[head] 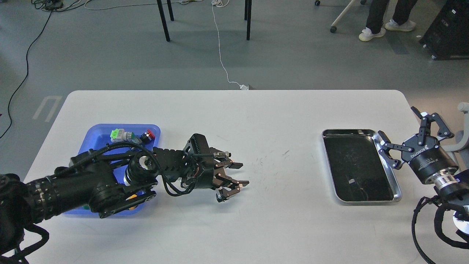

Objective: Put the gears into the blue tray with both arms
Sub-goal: 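Reach the left gripper toward the second black gear on the table, then close the left gripper on the second gear, then carry the gear into the blue tray and open the left gripper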

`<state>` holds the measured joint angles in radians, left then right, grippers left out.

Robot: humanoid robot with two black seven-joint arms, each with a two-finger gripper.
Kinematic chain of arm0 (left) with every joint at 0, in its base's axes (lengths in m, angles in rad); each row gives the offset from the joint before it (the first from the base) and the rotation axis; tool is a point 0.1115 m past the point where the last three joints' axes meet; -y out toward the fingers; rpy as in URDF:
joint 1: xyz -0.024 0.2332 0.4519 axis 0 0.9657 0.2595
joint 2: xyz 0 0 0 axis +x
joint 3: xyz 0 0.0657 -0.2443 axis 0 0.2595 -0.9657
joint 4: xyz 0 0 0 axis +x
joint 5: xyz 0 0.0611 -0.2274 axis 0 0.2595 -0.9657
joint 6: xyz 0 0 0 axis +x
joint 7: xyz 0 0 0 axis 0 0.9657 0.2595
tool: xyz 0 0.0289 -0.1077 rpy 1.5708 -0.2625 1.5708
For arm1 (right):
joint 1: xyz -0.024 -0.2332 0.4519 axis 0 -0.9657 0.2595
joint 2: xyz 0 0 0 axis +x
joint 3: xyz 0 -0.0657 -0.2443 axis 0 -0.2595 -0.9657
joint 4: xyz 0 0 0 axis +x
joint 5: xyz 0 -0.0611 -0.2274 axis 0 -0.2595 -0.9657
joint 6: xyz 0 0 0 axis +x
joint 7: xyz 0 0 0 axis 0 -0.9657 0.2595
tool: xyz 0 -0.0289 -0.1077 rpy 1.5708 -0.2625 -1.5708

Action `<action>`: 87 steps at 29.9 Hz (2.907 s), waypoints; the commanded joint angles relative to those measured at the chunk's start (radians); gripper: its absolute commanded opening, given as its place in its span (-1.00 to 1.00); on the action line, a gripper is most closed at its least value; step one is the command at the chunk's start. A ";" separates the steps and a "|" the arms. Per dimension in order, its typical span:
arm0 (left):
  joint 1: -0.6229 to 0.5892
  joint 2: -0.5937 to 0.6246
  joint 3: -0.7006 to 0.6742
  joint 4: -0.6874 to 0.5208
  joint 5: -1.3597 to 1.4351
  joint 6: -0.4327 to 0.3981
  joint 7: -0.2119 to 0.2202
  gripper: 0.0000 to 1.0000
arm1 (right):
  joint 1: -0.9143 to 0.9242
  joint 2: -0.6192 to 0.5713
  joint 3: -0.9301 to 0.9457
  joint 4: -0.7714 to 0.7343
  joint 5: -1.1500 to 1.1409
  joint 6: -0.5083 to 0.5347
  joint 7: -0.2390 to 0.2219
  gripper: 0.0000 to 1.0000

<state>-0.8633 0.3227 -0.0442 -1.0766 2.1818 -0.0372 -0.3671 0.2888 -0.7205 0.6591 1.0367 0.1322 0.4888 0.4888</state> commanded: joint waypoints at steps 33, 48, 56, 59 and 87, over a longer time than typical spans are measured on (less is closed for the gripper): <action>0.036 0.022 0.009 0.046 0.000 -0.001 -0.018 -0.10 | 0.015 -0.013 0.008 0.002 -0.013 0.000 0.000 0.99; 0.049 0.026 0.010 0.047 0.000 -0.001 -0.021 -0.61 | 0.044 -0.014 0.007 -0.001 -0.062 0.000 0.000 0.99; 0.047 0.104 -0.042 -0.009 0.000 0.003 -0.033 -0.71 | 0.064 -0.014 0.007 -0.001 -0.062 0.000 0.000 0.99; 0.046 0.209 -0.107 -0.100 0.000 0.003 -0.038 -0.71 | 0.067 -0.014 0.007 -0.001 -0.062 0.000 0.000 0.99; 0.136 0.417 -0.109 0.300 -0.131 0.030 -0.122 -0.61 | 0.099 -0.025 0.002 0.006 -0.094 0.000 0.000 0.99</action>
<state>-0.7323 0.7496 -0.1533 -0.7864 2.0507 -0.0058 -0.4890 0.3894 -0.7437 0.6612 1.0440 0.0385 0.4887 0.4887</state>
